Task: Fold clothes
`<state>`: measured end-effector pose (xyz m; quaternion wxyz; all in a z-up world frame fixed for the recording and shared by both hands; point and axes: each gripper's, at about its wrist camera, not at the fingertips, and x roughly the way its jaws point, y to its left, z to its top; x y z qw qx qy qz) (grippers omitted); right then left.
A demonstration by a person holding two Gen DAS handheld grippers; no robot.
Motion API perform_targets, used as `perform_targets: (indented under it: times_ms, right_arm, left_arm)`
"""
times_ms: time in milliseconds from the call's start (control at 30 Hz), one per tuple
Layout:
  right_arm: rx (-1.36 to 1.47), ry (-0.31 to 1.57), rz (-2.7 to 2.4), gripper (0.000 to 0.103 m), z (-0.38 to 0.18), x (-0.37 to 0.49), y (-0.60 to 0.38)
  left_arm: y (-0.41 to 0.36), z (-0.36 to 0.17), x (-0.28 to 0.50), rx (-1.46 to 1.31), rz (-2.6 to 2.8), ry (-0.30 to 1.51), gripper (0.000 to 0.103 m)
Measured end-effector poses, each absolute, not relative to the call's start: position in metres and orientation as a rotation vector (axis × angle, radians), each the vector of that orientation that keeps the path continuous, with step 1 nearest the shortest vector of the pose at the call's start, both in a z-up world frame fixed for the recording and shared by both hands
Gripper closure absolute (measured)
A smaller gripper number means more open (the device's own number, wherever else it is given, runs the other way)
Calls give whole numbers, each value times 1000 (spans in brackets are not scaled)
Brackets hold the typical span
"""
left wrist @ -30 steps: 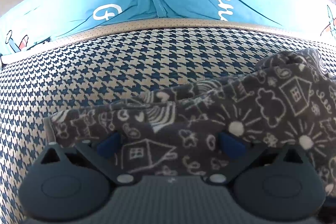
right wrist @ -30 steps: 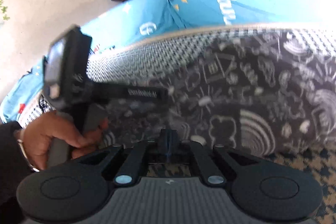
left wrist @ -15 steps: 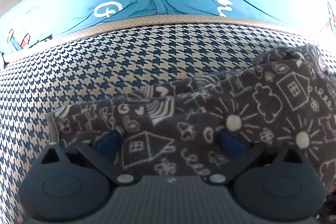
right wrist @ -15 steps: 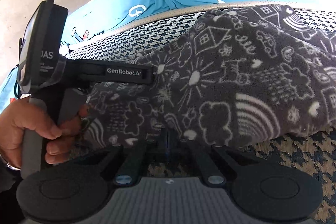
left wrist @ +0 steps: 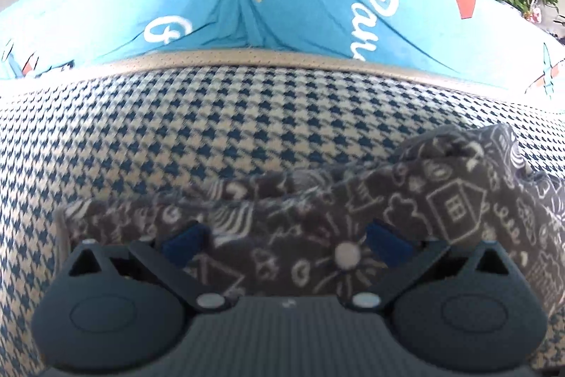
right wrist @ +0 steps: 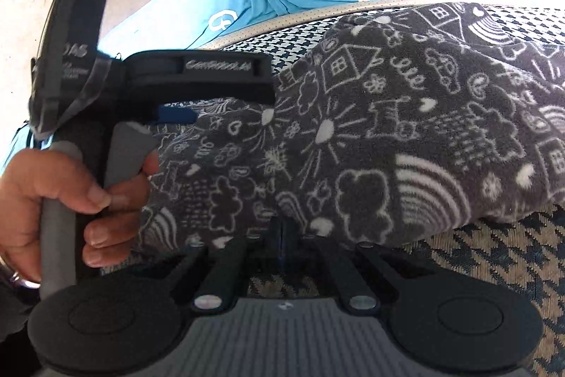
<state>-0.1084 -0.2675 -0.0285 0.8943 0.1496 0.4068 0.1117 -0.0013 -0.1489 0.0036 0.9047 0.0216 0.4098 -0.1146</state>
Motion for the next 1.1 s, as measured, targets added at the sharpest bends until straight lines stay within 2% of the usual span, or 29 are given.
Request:
perform_targets:
  times_ms: [567, 967, 1100]
  right_arm:
    - [333, 837, 239, 103, -25, -112, -269]
    - [303, 681, 212, 99, 18, -136, -311]
    - [299, 649, 121, 95, 27, -133, -340]
  left_arm:
    - [-177, -28, 36, 114, -207, 833, 0]
    - [-175, -18, 29, 107, -203, 826, 0]
    - [-174, -7, 20, 103, -221, 830, 0]
